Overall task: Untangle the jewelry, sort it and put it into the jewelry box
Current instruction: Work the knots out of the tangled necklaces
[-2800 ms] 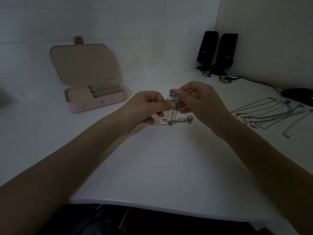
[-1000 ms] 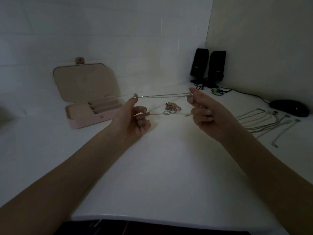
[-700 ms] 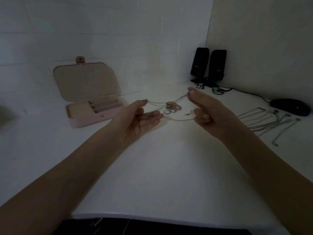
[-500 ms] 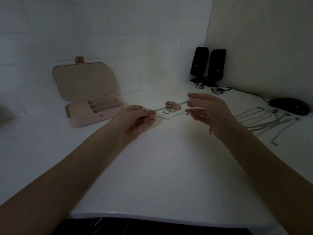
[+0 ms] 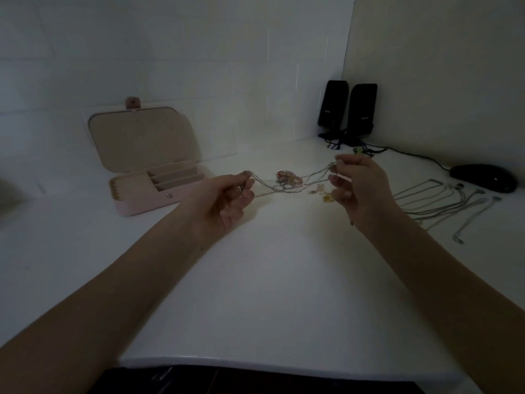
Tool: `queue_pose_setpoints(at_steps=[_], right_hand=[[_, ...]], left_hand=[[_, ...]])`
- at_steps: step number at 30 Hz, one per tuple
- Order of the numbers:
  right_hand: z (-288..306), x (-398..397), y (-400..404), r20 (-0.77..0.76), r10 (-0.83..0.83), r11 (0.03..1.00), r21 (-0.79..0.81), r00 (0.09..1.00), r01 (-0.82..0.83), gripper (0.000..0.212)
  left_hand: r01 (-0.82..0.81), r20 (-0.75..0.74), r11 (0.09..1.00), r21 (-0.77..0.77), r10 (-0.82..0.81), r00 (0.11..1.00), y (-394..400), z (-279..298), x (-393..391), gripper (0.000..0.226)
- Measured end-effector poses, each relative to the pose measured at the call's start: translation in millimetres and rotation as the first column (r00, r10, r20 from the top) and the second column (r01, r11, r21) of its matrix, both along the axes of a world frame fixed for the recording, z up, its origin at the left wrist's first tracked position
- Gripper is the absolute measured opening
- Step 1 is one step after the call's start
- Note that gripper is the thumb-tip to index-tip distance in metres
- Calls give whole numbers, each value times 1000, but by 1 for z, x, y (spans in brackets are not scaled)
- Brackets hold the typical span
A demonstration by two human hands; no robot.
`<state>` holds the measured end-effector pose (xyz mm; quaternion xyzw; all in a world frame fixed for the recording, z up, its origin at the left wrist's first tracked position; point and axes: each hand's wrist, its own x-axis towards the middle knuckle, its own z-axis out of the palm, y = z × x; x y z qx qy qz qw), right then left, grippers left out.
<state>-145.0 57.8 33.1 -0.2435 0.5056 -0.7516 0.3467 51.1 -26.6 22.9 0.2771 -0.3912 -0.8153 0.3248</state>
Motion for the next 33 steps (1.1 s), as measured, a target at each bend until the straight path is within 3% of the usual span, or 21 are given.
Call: queue_pose_setpoints(at_steps=[2,4,6,9,14,18,22,26,29,33], right_hand=[[0,-2,-1,110,26,1000,6,994,-27,19],[-3,-1,-2,75,-6,998,60,997,1,20],[-6,1,-3,11,-79,993,90,997,78,21],[-8,5,-2,-19,-163,985,46,986,164,21],[-11,15,0,-225,-188,975,-162,956,153,19],[-13,19,-1,-250,-124,982,-167,960,83,20],[-17,15,-5,-302,-119,989,-125,946,85,17],[-18,4,-6,-495,-117,990,6,861,138,13],[-21,-2,-6,-666,-19,977,148,746,156,12],[-24,-5,-7,-838,204,932,325,506,162,15]], left_hand=[[75,-71,997,-19,-76,995,1,3,3,4],[52,-73,998,-28,-53,996,5,5,0,4],[-129,93,980,-154,145,985,8,2,-5,9],[-273,275,837,-474,435,857,11,-4,-10,14],[-374,271,764,-526,567,778,4,-8,-5,12],[-433,261,722,-539,633,729,-1,-10,0,8],[-383,325,794,-472,560,762,1,-4,0,26],[-228,402,873,-431,412,818,6,1,-1,43],[-150,439,903,-402,334,834,10,4,0,44],[-97,424,957,-273,210,881,15,7,0,36]])
